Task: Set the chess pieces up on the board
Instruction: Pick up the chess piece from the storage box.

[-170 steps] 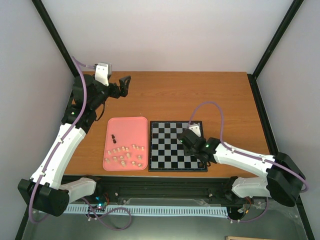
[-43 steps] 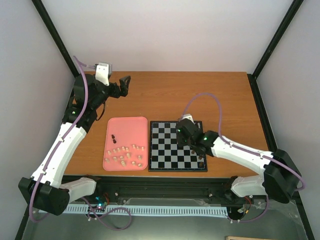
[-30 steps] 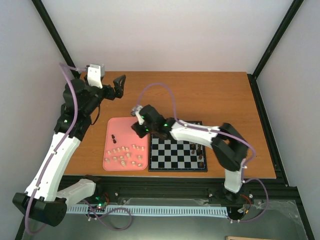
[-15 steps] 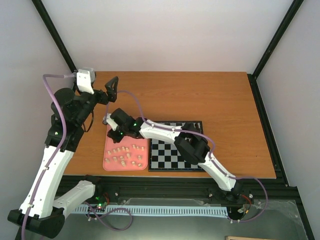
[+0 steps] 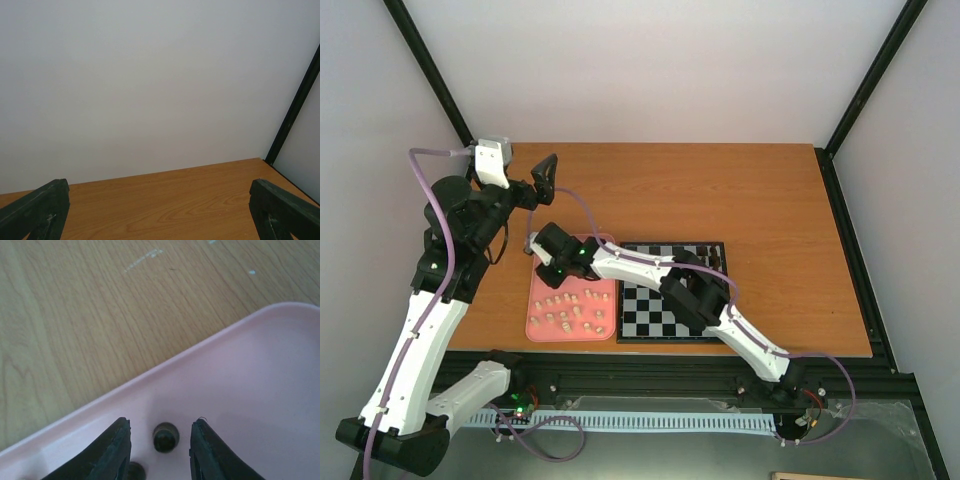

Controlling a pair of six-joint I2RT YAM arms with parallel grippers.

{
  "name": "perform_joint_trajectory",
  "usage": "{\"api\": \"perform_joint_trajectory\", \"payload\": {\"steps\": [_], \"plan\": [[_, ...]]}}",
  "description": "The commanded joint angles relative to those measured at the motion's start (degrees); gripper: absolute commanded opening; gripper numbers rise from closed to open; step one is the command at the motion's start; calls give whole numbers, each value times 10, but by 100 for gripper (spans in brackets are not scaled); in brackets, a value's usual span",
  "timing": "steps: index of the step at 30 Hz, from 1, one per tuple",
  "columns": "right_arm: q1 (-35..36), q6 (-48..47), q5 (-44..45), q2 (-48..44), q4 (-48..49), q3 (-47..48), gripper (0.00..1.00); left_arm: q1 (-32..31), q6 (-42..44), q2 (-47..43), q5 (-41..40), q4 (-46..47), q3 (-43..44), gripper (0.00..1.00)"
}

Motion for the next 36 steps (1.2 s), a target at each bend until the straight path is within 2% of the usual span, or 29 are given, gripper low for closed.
{"api": "perform_joint_trajectory", "payload": {"steps": [1, 6, 10, 18, 29, 33, 36], "plan": [[1, -1, 44, 19, -21, 25, 34, -2, 13, -2, -5, -1, 0, 100], [-1, 2, 46, 21, -21, 27, 32, -2, 14, -1, -4, 1, 0, 100], [-2, 1, 38, 21, -11, 25, 17, -3, 14, 0, -4, 2, -1, 100], [-6, -2, 38, 11, 4, 17, 8, -2, 17, 3, -7, 2, 0, 100], [-39, 22, 82, -155, 180, -206, 4, -2, 17, 5, -7, 4, 0, 100], [-53, 28, 131, -238, 259, -317, 4, -2, 14, 10, 0, 7, -1, 100], [-65, 37, 168, -289, 267, -375, 4, -2, 12, 16, 8, 8, 1, 100]]}}
